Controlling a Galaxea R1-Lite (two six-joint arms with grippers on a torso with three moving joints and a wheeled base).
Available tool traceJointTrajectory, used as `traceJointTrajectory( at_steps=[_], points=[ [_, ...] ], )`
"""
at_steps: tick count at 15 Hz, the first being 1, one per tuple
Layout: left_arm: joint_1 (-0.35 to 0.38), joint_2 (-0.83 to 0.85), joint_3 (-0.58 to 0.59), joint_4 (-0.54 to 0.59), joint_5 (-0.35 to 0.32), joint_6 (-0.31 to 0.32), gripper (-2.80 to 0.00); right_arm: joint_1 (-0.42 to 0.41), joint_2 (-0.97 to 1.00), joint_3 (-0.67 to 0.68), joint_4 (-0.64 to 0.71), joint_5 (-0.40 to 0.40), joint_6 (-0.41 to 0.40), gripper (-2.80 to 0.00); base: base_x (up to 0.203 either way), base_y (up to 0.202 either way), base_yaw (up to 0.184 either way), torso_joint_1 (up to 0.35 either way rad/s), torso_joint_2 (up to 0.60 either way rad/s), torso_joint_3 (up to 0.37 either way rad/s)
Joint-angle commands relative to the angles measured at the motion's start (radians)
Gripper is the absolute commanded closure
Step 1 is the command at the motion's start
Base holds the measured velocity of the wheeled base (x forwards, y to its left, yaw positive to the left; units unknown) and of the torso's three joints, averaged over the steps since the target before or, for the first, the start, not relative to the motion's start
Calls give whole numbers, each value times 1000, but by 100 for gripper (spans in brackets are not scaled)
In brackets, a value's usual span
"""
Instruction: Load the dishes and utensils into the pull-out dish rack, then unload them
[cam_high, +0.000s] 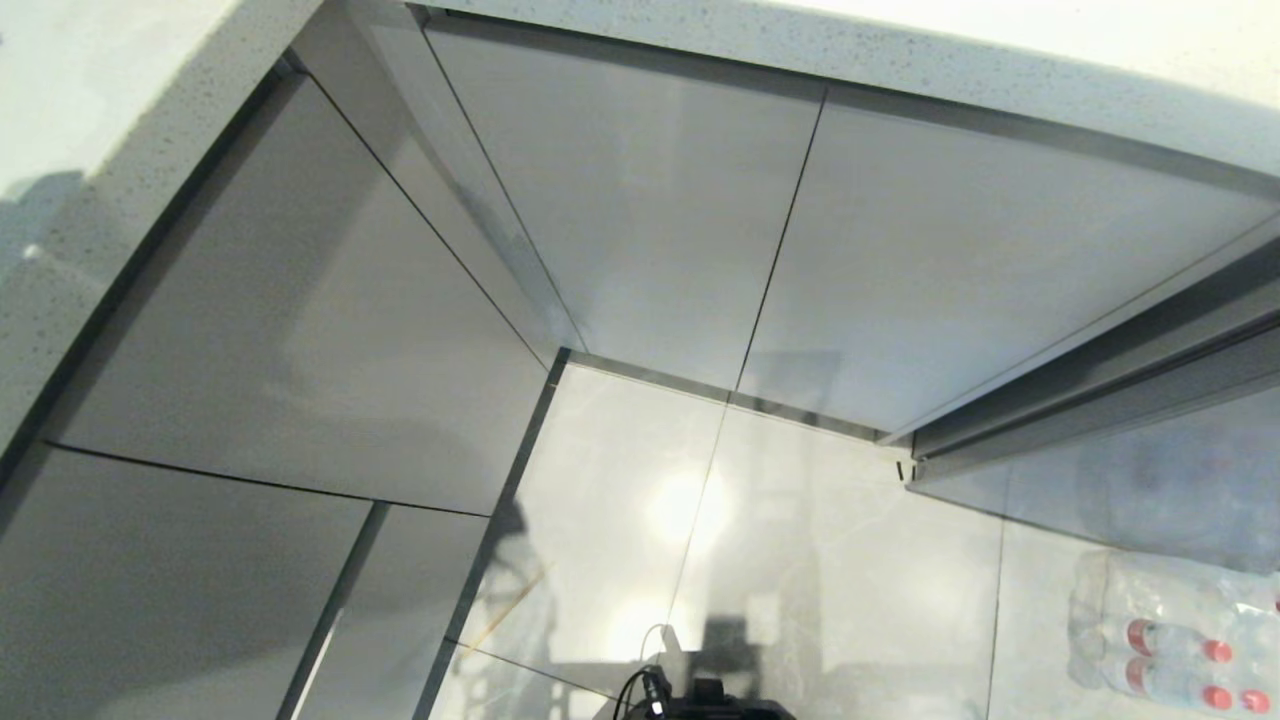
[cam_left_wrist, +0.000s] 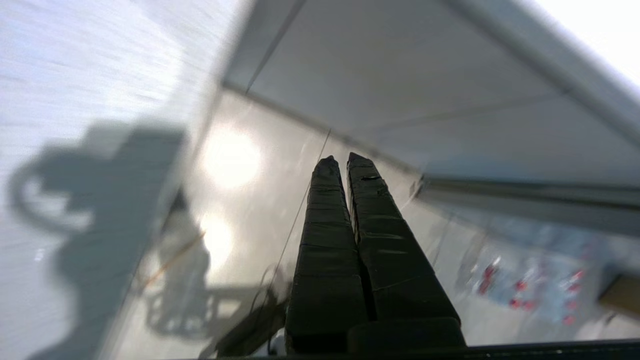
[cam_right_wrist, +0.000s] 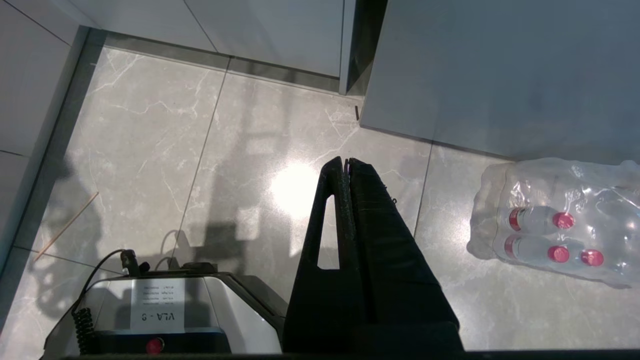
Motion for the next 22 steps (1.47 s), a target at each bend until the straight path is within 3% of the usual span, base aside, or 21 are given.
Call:
traceJointTrajectory(
  at_steps=[1,4,6,10,15,22],
  points=[
    [143,-155,2,2,-167,18,0,0,0,0,0,0,0,0,0,0,0,0,0,0],
    [482,-305,91,1,-395,90,0,0,2,0,0,0,0,0,0,0,0,0,0,0],
    [587,-463,226,-2,-473,185,0,0,0,0,-1,-1,0,0,0,0,0,0,0,0],
    [613,-752,534,-39,-459,313,0,0,0,0,1,0,0,0,0,0,0,0,0,0],
    [570,-1017,967,-169,-343,424,0,0,0,0,1,0,0,0,0,0,0,0,0,0],
    [552,-1153,1605,-614,-266,465,0,0,0,0,-1,0,0,0,0,0,0,0,0,0]
  ],
)
